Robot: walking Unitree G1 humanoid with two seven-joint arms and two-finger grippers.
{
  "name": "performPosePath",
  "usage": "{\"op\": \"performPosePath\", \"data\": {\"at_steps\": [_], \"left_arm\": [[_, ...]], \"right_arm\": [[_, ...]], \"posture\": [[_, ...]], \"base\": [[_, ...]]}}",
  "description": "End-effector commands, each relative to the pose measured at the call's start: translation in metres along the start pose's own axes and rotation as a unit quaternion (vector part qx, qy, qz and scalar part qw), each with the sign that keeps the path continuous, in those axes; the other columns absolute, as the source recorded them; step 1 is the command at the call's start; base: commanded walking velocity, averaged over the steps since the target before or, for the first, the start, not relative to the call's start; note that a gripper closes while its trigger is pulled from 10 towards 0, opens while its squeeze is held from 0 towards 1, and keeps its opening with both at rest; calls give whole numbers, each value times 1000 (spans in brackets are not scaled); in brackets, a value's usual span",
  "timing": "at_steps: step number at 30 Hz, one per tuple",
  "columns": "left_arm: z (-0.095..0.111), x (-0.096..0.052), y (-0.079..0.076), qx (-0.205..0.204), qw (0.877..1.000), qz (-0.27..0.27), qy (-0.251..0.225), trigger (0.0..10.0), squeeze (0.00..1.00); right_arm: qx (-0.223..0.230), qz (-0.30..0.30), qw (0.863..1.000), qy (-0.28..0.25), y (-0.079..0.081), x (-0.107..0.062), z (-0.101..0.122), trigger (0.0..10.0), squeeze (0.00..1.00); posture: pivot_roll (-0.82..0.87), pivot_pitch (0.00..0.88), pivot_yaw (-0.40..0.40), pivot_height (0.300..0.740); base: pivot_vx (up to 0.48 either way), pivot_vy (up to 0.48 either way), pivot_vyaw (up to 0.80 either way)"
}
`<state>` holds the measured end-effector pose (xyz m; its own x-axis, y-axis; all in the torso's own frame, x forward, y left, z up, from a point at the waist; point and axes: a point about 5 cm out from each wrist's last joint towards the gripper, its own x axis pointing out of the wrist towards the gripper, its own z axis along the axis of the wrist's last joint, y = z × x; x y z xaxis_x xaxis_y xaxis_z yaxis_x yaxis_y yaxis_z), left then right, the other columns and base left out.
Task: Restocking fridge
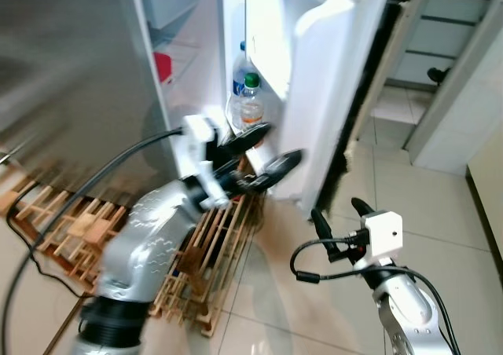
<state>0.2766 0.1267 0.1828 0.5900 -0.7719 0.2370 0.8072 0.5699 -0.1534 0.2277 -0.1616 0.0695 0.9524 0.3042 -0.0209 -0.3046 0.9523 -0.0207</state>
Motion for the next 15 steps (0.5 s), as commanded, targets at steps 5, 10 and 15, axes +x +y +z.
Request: {"op": "performPosePath", "data": {"at_steps": [5, 10, 15], "left_arm": [[-7, -54, 43, 68, 978, 194, 33, 10000, 0], [-20, -105, 29, 130, 950, 282, 25, 10000, 0], [-23, -123, 15, 152, 936, 316, 30, 10000, 0]], "right_arm": [[12, 0, 1000, -9, -2, 10, 1, 10000, 0], [40, -43, 998, -15, -13, 21, 10, 10000, 0], [36, -58, 997, -27, -19, 23, 17, 10000, 0]], "posture": [[-66, 0, 23, 740], [-54, 0, 16, 740], [-41, 0, 6, 740]], "base": [[0, 0, 0], [0, 0, 0], [0, 0, 0]]}}
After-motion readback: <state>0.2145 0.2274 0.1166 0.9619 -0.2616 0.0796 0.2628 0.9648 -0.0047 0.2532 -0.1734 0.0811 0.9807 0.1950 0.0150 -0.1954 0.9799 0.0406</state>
